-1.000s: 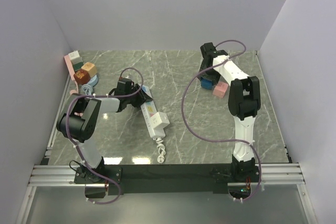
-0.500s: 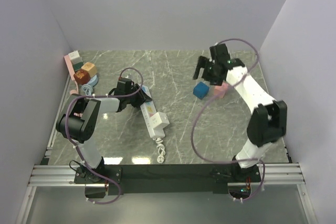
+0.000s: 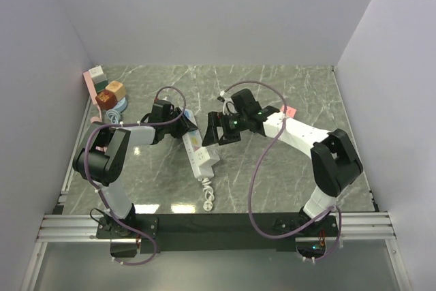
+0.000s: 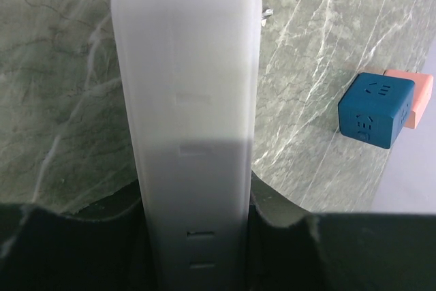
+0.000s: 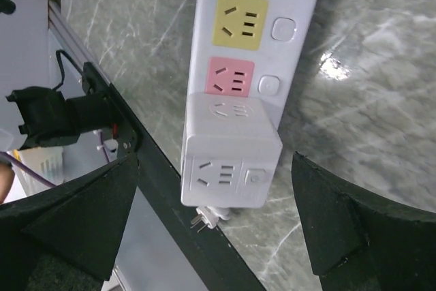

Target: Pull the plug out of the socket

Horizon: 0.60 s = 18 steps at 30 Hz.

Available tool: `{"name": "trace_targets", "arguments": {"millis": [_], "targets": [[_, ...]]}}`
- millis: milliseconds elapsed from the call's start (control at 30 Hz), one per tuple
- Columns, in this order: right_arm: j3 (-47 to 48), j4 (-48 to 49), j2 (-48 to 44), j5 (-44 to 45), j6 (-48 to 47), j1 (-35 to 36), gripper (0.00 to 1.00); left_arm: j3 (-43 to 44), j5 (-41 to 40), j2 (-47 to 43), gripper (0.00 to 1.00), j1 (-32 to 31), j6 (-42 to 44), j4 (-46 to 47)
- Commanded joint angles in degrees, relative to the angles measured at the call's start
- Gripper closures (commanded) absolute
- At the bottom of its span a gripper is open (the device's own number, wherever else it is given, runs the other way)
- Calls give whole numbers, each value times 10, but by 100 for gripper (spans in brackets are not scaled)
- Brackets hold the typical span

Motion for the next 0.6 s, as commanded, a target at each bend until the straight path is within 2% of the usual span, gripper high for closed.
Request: {"name": "trace_targets", "arguments": {"millis": [0, 233, 333, 367, 433, 467, 533, 567], "targets": [[14, 38, 25, -29, -17, 13, 1, 28, 15, -13, 99, 2, 5, 26], [26, 29, 66, -23, -18, 57, 1, 27, 16, -14, 99, 4, 2, 29], [25, 38, 80, -39, -10, 71, 8, 28, 16, -14, 99, 6, 2, 29], [24, 41, 82, -43, -6, 73, 18, 29, 14, -14, 99, 6, 1, 28], [23, 45, 90, -51, -2, 79, 30, 29, 13, -15, 99, 7, 1, 28], [24, 42, 90, -53, -2, 80, 42, 29, 13, -16, 99, 7, 0, 28], [24, 38, 91, -52, -5, 83, 53, 29, 14, -17, 99, 7, -1, 28], [27, 31, 92, -51, -9, 83, 65, 28, 16, -18, 99, 7, -1, 29]]}}
